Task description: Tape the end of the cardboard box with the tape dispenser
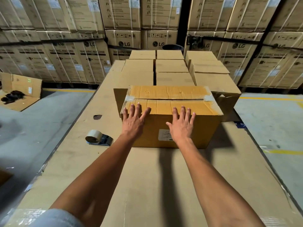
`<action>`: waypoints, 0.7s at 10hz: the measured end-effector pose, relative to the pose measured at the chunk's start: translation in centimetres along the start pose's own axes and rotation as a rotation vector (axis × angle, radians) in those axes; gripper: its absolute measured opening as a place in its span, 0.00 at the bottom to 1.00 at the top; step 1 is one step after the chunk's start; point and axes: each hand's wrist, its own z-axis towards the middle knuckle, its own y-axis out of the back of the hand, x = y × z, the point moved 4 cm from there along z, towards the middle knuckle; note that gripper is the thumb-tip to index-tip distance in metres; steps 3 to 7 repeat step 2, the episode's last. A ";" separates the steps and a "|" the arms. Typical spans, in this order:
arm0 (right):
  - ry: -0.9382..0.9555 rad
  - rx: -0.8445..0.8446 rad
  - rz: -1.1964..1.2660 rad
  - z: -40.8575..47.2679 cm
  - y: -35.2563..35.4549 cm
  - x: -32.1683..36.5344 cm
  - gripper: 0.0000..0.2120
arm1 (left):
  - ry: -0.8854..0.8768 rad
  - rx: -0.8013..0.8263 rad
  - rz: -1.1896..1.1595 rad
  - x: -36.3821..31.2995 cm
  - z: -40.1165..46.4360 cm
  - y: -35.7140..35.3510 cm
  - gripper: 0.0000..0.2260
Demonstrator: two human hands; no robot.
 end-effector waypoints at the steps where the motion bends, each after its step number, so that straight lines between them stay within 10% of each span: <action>1: 0.011 0.039 0.054 -0.7 1.2 0.0 0.41 | 0.012 0.050 0.000 -0.2 -1.0 0.9 0.45; 7: 0.042 0.025 0.150 -1.0 2.8 -0.4 0.38 | 0.008 0.082 -0.027 -0.4 -1.5 1.8 0.41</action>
